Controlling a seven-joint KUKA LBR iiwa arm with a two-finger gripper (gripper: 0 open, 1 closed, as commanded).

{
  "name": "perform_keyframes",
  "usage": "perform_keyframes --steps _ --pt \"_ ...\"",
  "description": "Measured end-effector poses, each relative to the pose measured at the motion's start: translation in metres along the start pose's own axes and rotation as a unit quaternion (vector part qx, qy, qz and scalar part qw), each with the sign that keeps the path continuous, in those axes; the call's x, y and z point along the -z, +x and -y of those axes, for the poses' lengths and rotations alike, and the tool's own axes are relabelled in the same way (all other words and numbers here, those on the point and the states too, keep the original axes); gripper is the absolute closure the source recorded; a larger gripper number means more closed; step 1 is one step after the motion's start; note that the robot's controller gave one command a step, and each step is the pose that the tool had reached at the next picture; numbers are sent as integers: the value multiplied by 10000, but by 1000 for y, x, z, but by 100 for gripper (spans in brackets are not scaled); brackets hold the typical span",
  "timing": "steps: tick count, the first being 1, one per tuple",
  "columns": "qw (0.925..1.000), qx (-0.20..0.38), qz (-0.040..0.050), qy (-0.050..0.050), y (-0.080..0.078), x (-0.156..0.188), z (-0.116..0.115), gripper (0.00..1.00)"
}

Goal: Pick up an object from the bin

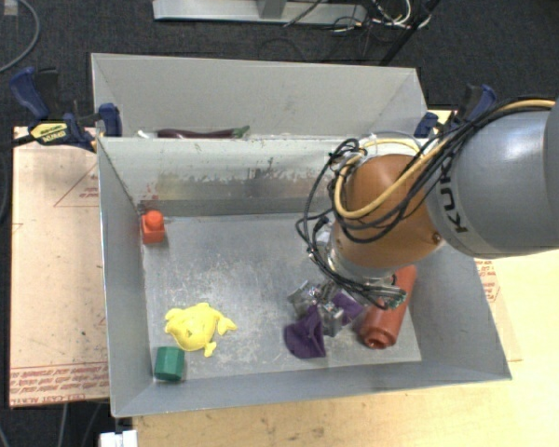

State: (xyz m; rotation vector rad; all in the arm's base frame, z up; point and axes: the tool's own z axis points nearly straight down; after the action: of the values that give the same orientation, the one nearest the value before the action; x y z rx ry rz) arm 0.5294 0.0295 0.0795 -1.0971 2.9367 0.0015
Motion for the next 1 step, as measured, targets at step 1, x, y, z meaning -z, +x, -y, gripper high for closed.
perform_keyframes --steps 1 --pt "9940 -1098 15 -1 26 99 -5 100"
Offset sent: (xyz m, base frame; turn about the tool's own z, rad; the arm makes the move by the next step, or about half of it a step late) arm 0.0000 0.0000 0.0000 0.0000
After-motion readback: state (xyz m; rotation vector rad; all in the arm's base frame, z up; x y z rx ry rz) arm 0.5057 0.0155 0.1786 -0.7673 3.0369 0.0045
